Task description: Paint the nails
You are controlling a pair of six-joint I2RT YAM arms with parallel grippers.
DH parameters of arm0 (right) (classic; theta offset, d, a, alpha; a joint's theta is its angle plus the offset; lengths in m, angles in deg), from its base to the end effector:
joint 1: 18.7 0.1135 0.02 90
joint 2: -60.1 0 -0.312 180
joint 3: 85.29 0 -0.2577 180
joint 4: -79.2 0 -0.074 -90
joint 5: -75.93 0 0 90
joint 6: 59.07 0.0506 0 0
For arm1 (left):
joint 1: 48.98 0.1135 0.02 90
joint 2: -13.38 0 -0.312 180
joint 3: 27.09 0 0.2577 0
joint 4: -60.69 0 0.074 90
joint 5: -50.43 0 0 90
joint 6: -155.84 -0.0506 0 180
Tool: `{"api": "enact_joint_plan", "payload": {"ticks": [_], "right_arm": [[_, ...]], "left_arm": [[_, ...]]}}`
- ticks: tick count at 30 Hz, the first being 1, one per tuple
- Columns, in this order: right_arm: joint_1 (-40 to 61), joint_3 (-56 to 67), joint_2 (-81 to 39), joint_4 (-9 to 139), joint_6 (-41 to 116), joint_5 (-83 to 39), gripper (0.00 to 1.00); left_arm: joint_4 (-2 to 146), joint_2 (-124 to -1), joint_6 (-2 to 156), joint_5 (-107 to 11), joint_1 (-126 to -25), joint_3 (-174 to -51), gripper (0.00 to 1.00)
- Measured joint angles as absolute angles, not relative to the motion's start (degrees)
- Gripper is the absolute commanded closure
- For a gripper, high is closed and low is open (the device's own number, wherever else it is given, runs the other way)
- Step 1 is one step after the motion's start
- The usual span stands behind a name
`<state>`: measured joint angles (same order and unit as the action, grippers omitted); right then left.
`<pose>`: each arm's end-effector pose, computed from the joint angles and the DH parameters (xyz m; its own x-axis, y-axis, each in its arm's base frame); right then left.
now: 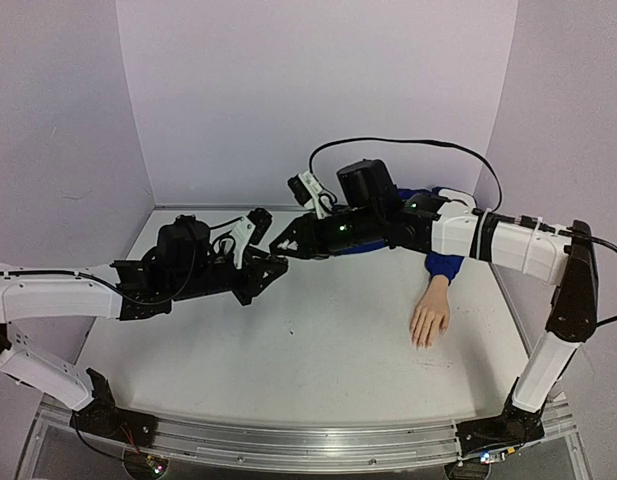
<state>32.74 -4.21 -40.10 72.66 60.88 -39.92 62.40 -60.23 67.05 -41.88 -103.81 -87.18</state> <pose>0.2641 0.3667 0.3985 -0.5592 0.0192 -0.8288 -0.8007 0.2465 0.5460 0.1727 -0.2486 0.3199 -0.1690 0.2032 -0.9644 0.8358 0.5482 -0.0310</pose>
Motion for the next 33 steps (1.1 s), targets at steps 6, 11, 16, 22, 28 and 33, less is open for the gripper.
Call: {"api": "enact_joint_plan", "payload": {"ticks": [6, 11, 16, 22, 28, 33], "right_arm": [[32.72, -4.32, -40.10, 70.78, 58.70, -40.29, 1.00], [32.00, -4.27, -39.97, 67.41, 50.48, -48.44, 1.00], [31.52, -1.04, -37.00, 65.29, 38.35, -65.21, 1.00], [33.05, -0.34, -33.39, 62.30, 30.72, -71.13, 0.82], [33.86, 0.12, -31.77, 61.08, 29.98, -61.62, 0.17], [33.47, 3.14, -27.12, 61.03, 32.25, -48.03, 0.08]], "left_arm": [[63.69, -60.64, 67.05, -43.63, -104.00, -87.25, 1.00], [65.38, -60.47, 67.27, -55.50, -102.17, -87.25, 1.00], [67.26, -62.00, 70.42, -82.75, -98.91, -89.52, 1.00], [66.51, -68.23, 74.59, -104.70, -98.47, -95.38, 1.00], [66.19, -71.22, 74.59, -104.81, -98.63, -96.45, 1.00], [66.12, -69.73, 71.47, -87.71, -98.87, -94.33, 1.00]]}}
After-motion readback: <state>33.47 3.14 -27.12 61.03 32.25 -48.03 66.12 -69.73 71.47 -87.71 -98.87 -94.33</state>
